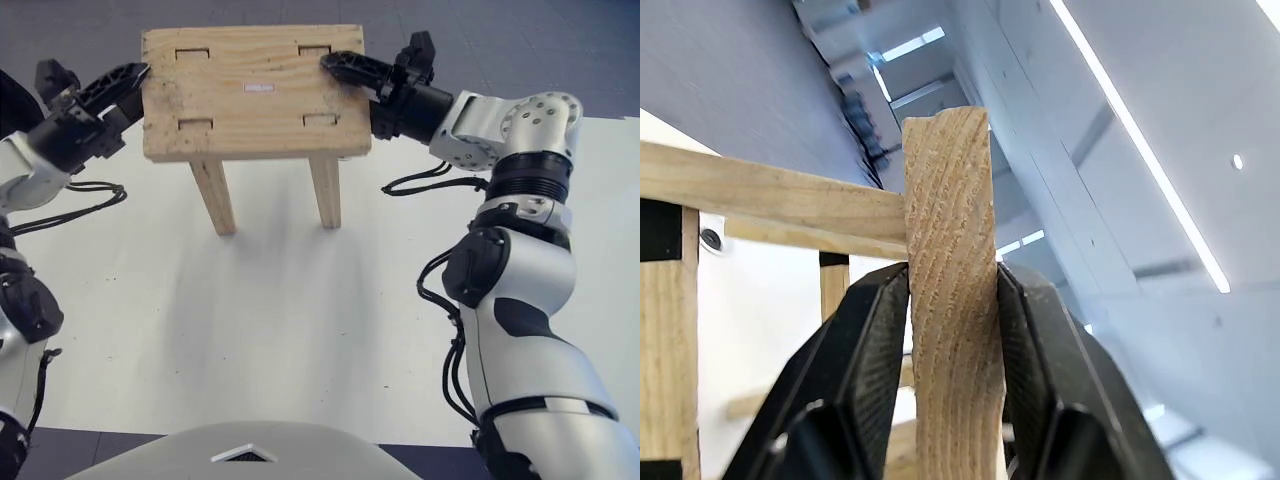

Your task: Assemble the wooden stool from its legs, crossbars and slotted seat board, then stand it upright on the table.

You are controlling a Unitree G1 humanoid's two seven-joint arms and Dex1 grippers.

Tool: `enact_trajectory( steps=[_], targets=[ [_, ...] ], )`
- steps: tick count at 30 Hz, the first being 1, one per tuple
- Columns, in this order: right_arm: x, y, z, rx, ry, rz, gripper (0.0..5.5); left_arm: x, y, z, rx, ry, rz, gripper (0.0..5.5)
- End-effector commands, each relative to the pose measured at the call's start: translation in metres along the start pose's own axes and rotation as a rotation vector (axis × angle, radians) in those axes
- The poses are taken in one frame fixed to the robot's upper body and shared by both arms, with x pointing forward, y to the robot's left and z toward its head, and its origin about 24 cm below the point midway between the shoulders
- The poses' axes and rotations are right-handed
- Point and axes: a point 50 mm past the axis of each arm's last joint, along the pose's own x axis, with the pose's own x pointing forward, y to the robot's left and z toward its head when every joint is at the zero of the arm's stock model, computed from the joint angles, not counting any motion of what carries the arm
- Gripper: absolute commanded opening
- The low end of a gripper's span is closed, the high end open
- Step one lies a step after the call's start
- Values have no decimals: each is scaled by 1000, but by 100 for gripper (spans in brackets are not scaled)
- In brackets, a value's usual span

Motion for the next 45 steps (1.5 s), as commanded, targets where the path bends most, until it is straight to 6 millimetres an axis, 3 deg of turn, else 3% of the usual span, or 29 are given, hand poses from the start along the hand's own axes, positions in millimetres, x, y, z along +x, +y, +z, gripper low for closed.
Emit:
enact_trajectory(
  steps=[1,6,9,15,19,22,25,30,34,36,38,41,45],
  targets=[
    [26,-43,4,399,-382,-326,338,26,53,2,-216,-283,434,130],
    [18,-37,17,316,-443,-283,338,11,58,16,-280,-444,457,130],
    [17,-34,19,269,-458,-217,342,8,59,19,-299,-491,416,198],
    [4,-49,9,177,-331,-234,342,4,44,22,-239,-400,360,219],
    [1,-42,6,101,-261,-190,342,-5,27,30,-172,-379,293,219],
    [4,-34,-4,57,-188,-147,342,-7,19,17,-109,-277,247,266],
    [1,-31,-14,-12,-161,-148,342,-25,18,-1,47,-232,324,292],
    [-13,-24,-50,-518,-143,-298,342,-50,-18,-33,503,-277,373,292],
    [-22,-17,-61,-870,-269,-384,342,-26,-32,-58,876,-319,397,292],
    [-23,-19,-64,-952,-296,-400,342,-6,-47,-57,1043,-417,368,292],
    [-23,-22,-69,-961,-291,-392,342,19,-75,-39,1145,-523,303,292],
    [-24,-28,-75,-966,-268,-393,342,54,-132,0,1286,-654,173,292],
    [-25,-33,-82,-958,-242,-396,342,87,-168,38,1406,-710,152,292]
  ],
)
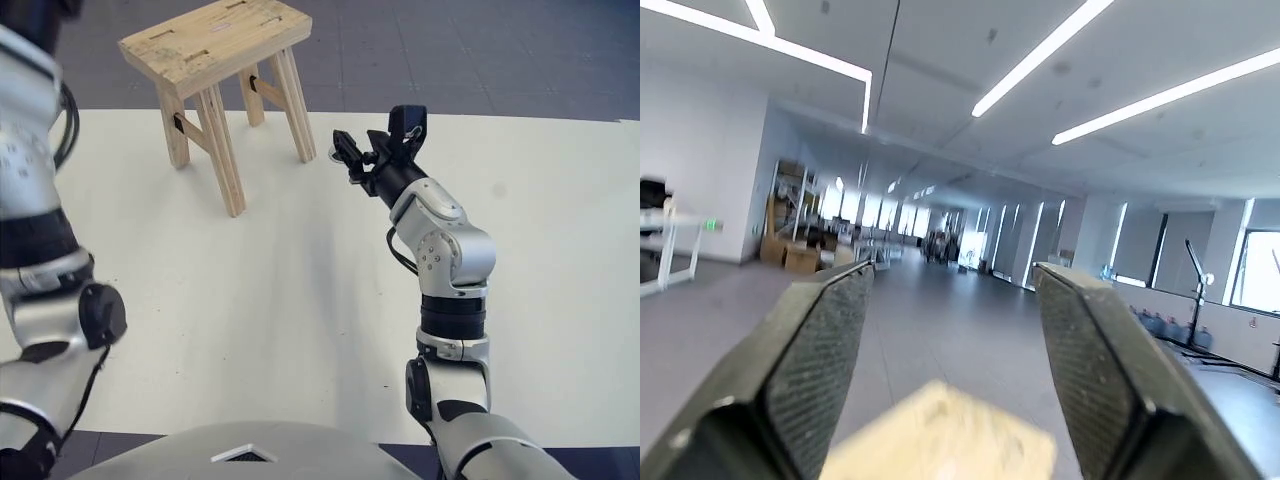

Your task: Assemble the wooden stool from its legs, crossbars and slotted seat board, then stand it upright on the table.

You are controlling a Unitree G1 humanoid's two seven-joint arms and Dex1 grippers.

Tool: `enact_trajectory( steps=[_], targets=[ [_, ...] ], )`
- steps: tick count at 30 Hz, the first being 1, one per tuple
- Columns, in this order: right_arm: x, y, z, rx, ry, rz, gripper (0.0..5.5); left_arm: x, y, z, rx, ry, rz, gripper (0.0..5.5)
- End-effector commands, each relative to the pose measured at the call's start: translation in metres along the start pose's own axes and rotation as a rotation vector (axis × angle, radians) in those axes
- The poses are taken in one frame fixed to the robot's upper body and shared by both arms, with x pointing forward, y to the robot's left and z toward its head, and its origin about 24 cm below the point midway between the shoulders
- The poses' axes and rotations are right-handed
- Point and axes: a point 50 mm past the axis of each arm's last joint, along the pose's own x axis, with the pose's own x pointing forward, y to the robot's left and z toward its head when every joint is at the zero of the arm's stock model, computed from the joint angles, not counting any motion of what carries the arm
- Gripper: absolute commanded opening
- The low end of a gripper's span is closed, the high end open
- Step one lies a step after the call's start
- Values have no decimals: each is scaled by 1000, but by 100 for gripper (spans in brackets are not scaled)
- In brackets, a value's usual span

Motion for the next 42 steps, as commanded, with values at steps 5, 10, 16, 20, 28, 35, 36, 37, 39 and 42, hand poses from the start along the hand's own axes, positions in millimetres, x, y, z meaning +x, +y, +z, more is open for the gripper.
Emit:
enact_trajectory(
  steps=[5,10,16,20,28,35,36,37,39,42],
  targets=[
    [-4,9,-15,-6,33,12,342,63,15,-7,49,54,49,292],
    [-7,9,-25,9,42,-7,342,-75,43,-211,-127,1043,259,292],
    [-11,3,-19,14,22,-22,342,-63,59,-191,-108,903,248,292],
    [-12,8,-24,30,41,-7,342,-4,54,-121,-52,521,125,292],
    [-10,9,-23,12,16,-31,342,-25,41,-48,-27,136,-18,292],
    [-29,1,-27,-337,-58,-197,342,-167,-9,-145,57,478,14,292],
    [-34,2,-32,-361,-63,-216,342,-173,-17,-149,90,478,11,292],
    [-39,3,-37,-373,-65,-234,342,-175,-23,-150,90,466,30,292],
    [-45,9,-43,-363,-81,-276,342,-171,-32,-147,98,422,59,292],
    [-42,22,-44,-327,-110,-268,342,-169,-39,-148,106,409,73,292]
  ],
)
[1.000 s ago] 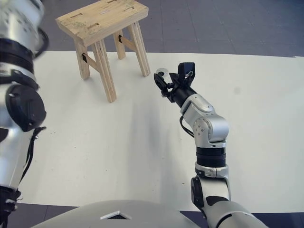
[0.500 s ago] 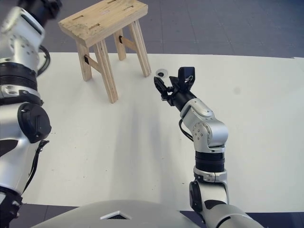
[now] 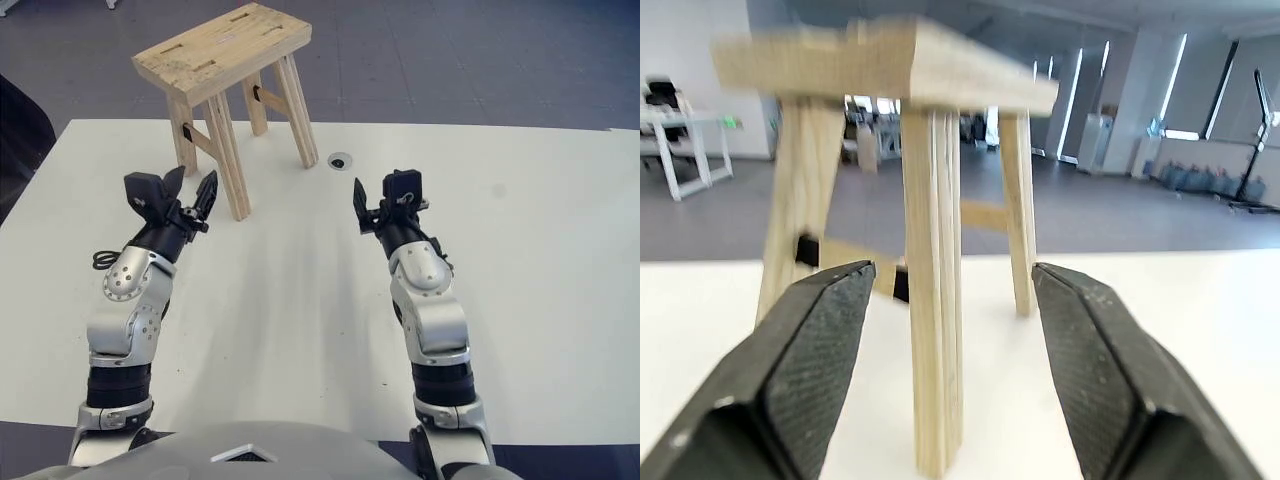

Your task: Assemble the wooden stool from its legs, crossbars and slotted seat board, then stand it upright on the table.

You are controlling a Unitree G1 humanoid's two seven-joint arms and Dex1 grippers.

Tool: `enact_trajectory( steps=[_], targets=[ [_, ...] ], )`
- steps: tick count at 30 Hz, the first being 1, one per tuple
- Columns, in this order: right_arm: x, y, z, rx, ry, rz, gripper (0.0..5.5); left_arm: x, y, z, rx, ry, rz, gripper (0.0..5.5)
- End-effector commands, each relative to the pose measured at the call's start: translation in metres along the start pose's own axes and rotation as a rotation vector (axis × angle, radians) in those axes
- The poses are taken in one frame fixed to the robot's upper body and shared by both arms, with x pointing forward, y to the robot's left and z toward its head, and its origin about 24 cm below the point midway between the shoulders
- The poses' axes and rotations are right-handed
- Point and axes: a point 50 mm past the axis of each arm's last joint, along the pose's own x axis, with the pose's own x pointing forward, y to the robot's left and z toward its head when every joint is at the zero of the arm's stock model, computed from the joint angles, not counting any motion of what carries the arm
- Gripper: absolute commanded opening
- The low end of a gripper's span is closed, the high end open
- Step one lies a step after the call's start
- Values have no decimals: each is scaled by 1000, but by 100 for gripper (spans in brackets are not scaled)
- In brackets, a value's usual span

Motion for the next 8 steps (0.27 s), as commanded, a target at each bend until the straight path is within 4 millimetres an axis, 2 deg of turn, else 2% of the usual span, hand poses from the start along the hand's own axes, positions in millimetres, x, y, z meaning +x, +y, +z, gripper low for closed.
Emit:
enact_trajectory(
  steps=[1,8],
  targets=[
    [1,15,8,50,-43,12,342,4,-9,2,18,-11,8,292],
    [4,11,8,30,-35,18,342,6,-8,-3,23,18,41,292]
  ],
)
